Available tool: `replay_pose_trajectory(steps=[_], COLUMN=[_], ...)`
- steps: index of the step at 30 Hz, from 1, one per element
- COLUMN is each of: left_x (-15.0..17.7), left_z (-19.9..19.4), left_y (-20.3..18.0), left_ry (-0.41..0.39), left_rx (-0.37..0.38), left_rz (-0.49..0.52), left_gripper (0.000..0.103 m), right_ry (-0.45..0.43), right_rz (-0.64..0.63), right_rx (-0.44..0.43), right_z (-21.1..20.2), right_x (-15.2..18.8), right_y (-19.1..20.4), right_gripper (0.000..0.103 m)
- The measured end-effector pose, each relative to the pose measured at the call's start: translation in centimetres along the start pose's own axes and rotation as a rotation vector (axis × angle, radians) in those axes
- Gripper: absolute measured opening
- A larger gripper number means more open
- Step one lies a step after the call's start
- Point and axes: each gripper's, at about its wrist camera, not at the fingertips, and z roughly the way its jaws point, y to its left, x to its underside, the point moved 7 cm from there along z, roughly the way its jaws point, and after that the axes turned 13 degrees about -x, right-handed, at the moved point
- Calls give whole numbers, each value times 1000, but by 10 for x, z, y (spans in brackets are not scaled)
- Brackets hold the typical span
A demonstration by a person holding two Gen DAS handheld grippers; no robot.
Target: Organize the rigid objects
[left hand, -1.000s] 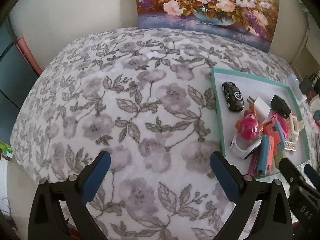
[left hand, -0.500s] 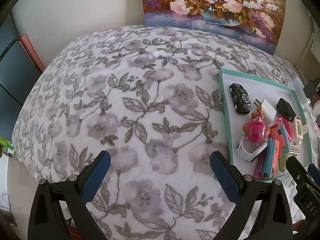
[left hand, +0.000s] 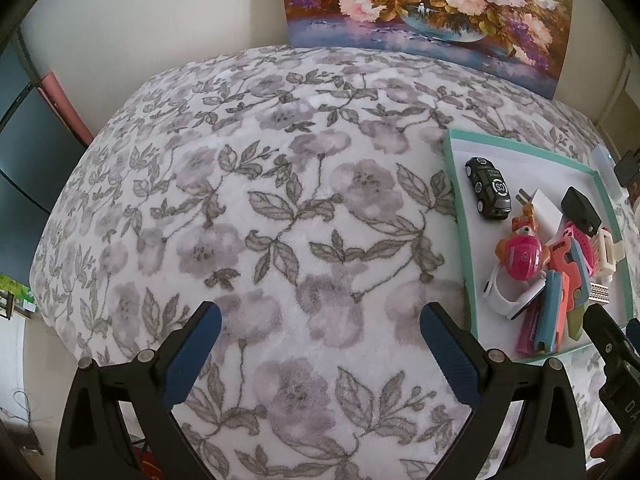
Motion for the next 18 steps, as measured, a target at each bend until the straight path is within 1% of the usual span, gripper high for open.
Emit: replay_pose_trajectory(steps=[7, 18], left_x=[1, 1], left_z=[1, 3], left_y=[-1, 0], left_ry=[6, 11], left_rx=[-6, 4], left_rz=[11, 11], left_gripper=[100, 100], right_ry=[4, 9], right_rz=[-5, -20], right_rx=[0, 2], right_z=[2, 3], right_x=[0, -1], right_y=[0, 1], right_gripper=[103, 103])
